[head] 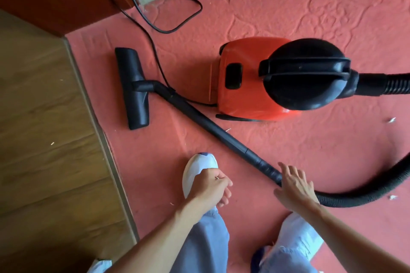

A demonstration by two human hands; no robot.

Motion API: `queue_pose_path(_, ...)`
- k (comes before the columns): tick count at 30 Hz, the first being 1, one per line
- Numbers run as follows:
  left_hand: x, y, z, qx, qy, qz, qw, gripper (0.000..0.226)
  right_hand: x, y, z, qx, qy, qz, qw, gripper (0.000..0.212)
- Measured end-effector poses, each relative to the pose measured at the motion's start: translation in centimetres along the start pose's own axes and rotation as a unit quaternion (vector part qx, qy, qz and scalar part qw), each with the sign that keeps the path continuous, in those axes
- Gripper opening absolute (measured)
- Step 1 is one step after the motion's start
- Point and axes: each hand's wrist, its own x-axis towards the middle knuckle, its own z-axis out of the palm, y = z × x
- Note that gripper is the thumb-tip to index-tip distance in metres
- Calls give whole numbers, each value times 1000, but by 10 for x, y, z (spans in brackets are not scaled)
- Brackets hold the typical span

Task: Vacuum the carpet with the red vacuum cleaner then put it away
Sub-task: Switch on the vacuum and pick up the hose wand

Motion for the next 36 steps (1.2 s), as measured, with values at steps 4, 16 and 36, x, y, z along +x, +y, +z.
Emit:
queue_pose_path(4, 16, -3, -6, -42, -3, -5, 999, 27, 9, 0, 27, -78, 12, 13, 997, 57)
queue_pose_path(16, -45, 27, -12, -40, 31, 28, 998, 24, -81, -15, -36, 63, 38, -116, 991, 25)
queue_pose_path(36, -399, 100, 3, -168, 106, 41, 979, 22, -416, -13, -293, 248, -211, -106, 940, 33)
